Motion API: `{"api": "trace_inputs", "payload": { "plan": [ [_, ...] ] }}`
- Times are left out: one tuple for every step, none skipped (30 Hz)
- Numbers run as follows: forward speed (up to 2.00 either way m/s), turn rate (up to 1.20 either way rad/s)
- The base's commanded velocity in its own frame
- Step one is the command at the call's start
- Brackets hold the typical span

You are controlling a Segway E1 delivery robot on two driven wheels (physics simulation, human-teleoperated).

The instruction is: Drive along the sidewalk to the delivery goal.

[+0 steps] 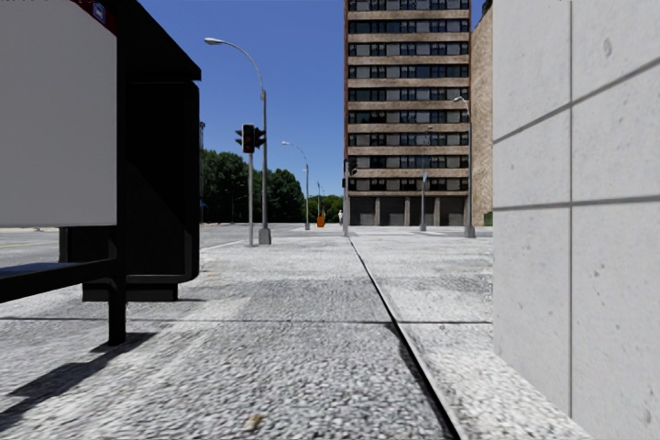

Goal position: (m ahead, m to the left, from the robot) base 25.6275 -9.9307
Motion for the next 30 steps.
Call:
{"api": "trace_inputs", "payload": {
  "plan": [
    [1.99, 0.0],
    [2.0, 0.0],
    [2.0, 0.0],
    [2.0, 0.0],
    [2.0, 0.0],
    [2.0, -0.02],
    [2.0, -0.02],
    [2.0, -0.19],
    [2.0, -0.25],
    [2.0, -0.25],
    [2.0, -0.26],
    [2.0, -0.27],
    [2.0, -0.27],
    [2.0, -0.27],
    [2.0, -0.27],
    [2.0, -0.27],
    [2.0, -0.27],
    [2.0, -0.28],
    [2.0, -0.28],
    [2.0, -0.29],
    [2.0, -0.29],
    [2.0, -0.29],
    [2.0, -0.29],
    [2.0, -0.29],
    [2.0, -0.29],
    [2.0, -0.29],
    [2.0, -0.29],
    [2.0, -0.29],
    [2.0, -0.29],
    [2.0, -0.29]
  ]
}}
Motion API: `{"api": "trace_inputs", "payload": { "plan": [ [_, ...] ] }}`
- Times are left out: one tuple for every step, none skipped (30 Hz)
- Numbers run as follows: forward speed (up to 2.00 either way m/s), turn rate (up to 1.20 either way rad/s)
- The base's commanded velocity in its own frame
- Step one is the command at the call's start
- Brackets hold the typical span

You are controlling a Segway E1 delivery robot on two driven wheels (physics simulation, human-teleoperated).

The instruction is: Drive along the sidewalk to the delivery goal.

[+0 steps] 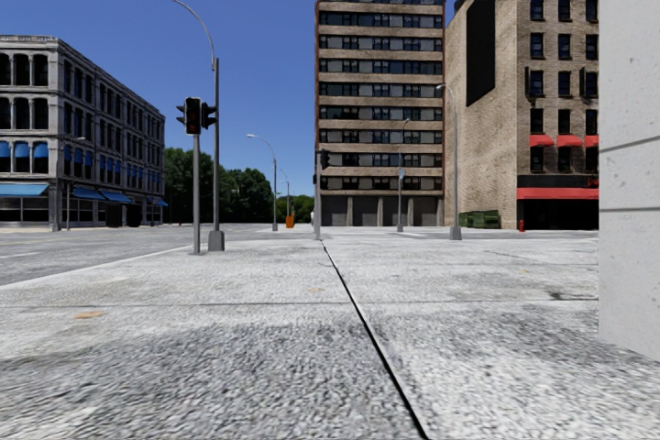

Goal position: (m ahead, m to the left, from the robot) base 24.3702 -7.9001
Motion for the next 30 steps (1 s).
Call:
{"api": "trace_inputs", "payload": {
  "plan": [
    [2.0, -0.29],
    [2.0, -0.29],
    [2.0, -0.29],
    [2.0, -0.29],
    [2.0, -0.29],
    [2.0, -0.29],
    [2.0, -0.29],
    [2.0, -0.29],
    [2.0, -0.29],
    [2.0, -0.29],
    [2.0, -0.29],
    [2.0, -0.29],
    [2.0, -0.29],
    [2.0, -0.29],
    [2.0, -0.29],
    [2.0, -0.29],
    [2.0, -0.29],
    [2.0, -0.29],
    [2.0, -0.29],
    [2.0, -0.29],
    [2.0, -0.29],
    [2.0, -0.29],
    [2.0, -0.29],
    [2.0, -0.29],
    [2.0, -0.29],
    [2.0, -0.29],
    [2.0, -0.29],
    [2.0, -0.29],
    [2.0, -0.29],
    [2.0, -0.29]
  ]
}}
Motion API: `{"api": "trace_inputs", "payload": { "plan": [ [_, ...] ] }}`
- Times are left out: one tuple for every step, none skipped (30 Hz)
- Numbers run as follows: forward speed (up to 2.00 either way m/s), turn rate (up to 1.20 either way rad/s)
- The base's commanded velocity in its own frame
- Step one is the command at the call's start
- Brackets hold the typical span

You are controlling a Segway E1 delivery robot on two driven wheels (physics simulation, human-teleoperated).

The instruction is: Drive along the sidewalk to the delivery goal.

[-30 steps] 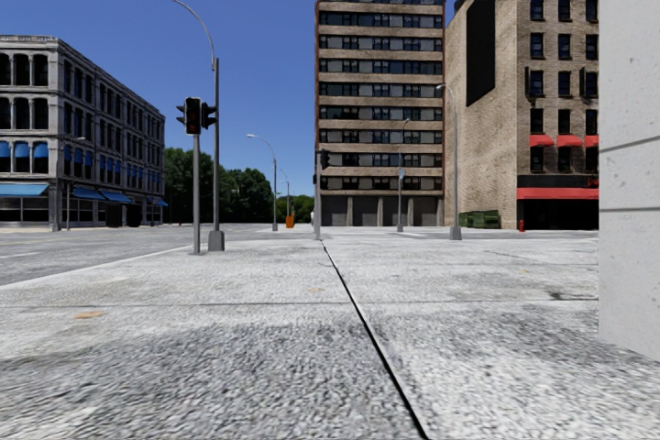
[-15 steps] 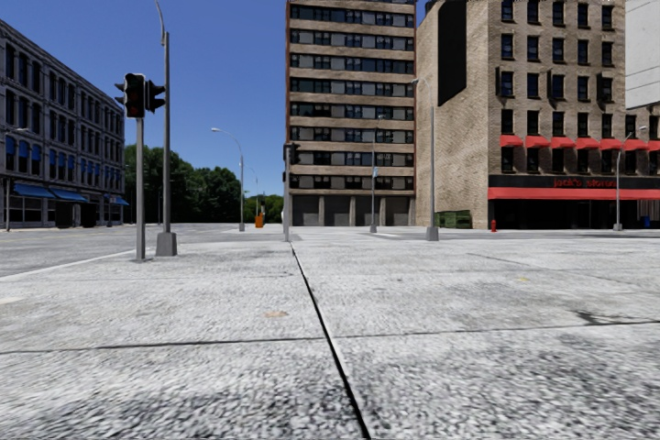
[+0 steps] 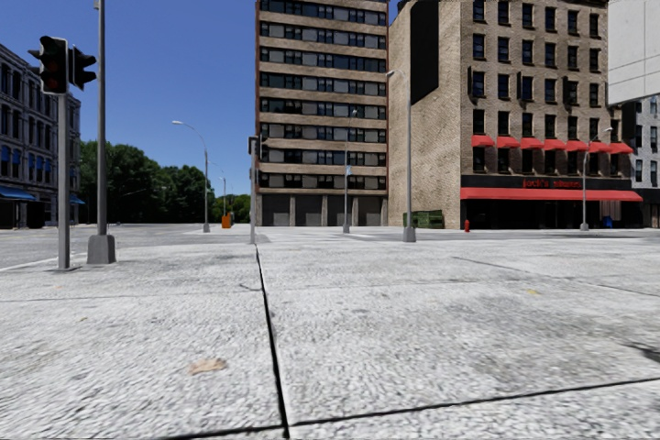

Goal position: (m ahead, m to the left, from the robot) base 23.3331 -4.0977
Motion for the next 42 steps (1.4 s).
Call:
{"api": "trace_inputs", "payload": {
  "plan": [
    [2.0, -0.29],
    [2.0, -0.29],
    [2.0, -0.29],
    [2.0, -0.29],
    [2.0, -0.29],
    [2.0, 0.0],
    [2.0, 0.0],
    [2.0, 0.0],
    [2.0, 0.0],
    [2.0, 0.0],
    [2.0, 0.0],
    [2.0, 0.0],
    [2.0, 0.0],
    [2.0, 0.0],
    [2.0, 0.0],
    [2.0, 0.0],
    [2.0, 0.0],
    [2.0, 0.0],
    [2.0, 0.0],
    [2.0, 0.0],
    [2.0, 0.0],
    [2.0, 0.0],
    [2.0, 0.0],
    [2.0, 0.0],
    [2.0, 0.0],
    [2.0, 0.0],
    [2.0, 0.0],
    [2.0, 0.0],
    [2.0, 0.0],
    [2.0, 0.0],
    [2.0, 0.0],
    [2.0, 0.0],
    [2.0, 0.0],
    [2.0, 0.0],
    [2.0, 0.0],
    [2.0, 0.0],
    [2.0, 0.0],
    [2.0, 0.0],
    [2.0, 0.0],
    [2.0, 0.0],
    [2.0, 0.0],
    [2.0, 0.0]
  ]
}}
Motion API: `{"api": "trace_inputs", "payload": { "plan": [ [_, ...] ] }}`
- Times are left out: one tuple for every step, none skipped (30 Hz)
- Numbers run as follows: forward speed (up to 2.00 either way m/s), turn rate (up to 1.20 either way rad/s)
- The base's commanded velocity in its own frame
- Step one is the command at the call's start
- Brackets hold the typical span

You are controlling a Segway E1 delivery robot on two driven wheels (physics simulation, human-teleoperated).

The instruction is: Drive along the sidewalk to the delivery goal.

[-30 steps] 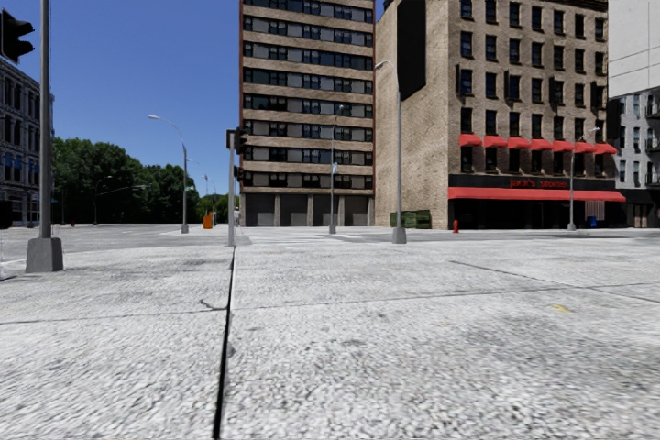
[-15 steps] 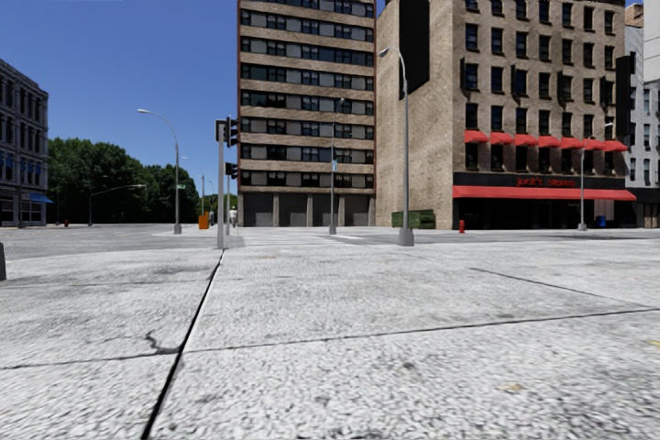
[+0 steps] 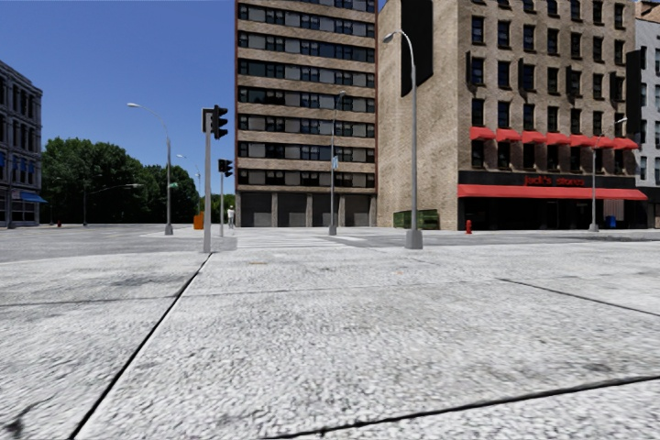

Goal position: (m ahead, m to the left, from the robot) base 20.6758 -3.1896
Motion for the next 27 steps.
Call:
{"api": "trace_inputs", "payload": {
  "plan": [
    [2.0, 0.0],
    [2.0, 0.0],
    [2.0, 0.0],
    [2.0, 0.0],
    [2.0, 0.0],
    [2.0, 0.0],
    [2.0, 0.0],
    [2.0, 0.0],
    [2.0, 0.07],
    [2.0, 0.23],
    [2.0, 0.24],
    [2.0, 0.24],
    [2.0, 0.24],
    [2.0, 0.2],
    [2.0, 0.1],
    [2.0, 0.02],
    [2.0, 0.02],
    [2.0, 0.0],
    [2.0, 0.0],
    [2.0, 0.02],
    [2.0, 0.02],
    [2.0, 0.1],
    [2.0, 0.12],
    [2.0, 0.12],
    [2.0, 0.12],
    [2.0, 0.07],
    [2.0, 0.0]
  ]
}}
